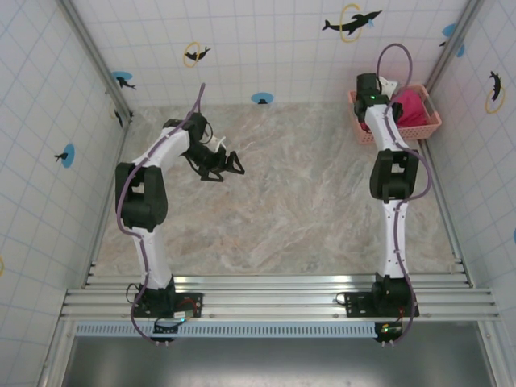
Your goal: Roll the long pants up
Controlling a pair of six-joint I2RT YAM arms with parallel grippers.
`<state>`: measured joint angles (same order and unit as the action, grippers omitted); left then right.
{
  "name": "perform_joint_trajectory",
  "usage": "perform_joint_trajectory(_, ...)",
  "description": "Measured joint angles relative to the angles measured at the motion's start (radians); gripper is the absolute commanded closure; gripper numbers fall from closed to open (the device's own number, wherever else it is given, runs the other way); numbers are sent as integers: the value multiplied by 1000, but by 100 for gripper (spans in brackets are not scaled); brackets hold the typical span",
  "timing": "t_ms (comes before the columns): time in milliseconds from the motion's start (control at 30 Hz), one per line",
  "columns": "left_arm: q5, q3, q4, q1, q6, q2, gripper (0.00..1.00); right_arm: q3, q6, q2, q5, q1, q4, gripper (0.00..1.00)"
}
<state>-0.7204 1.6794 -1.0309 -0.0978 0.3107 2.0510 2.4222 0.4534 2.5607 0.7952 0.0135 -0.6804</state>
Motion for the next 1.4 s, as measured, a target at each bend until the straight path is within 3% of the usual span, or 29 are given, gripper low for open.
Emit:
perform_joint_trajectory(67, 2, 0, 1, 0, -3, -2, 2, -19, 11, -15, -40, -7, -10, 2)
perform_joint_trajectory(167, 27, -22, 21, 3, -22, -26, 2, -113, 22, -89, -94, -15, -14, 2)
perform_joint_trajectory(333, 103, -136, 95, 31, -43, -173, 3, -408, 28, -368, -197, 4, 10, 2)
perform_joint_trajectory(500, 145, -246, 208, 145, -55, -354, 2, -663, 18, -707, -243, 57, 75, 2)
perform_joint_trajectory(667, 321, -486, 448, 243, -98, -552, 2, -1069, 3, -1081, -301, 53, 190, 2)
perform_joint_trajectory(800, 429, -880, 877, 232, -155, -700, 3, -1388, -35, -1284, -378, 47, 311, 2)
perform_joint_trajectory(900, 430, -1062, 1081, 227, -217, -684, 2, -1569, -74, -1320, -449, 55, 410, 2)
perform_joint_trajectory(1067, 417, -1112, 1385, 214, -266, -580, 3, -1791, -130, -1319, -498, 85, 583, 2)
perform_joint_trajectory(1233, 446, -1225, 1607, 105, -346, -569, 2, -1872, -207, -1317, -474, 94, 785, 2)
perform_joint_trajectory(1300, 447, -1270, 1727, 95, -365, -544, 2, -1903, -251, -1305, -466, 100, 915, 2)
perform_joint_trajectory(1400, 457, -1294, 1767, 96, -386, -533, 3, -1929, -309, -1229, -464, 111, 1072, 2)
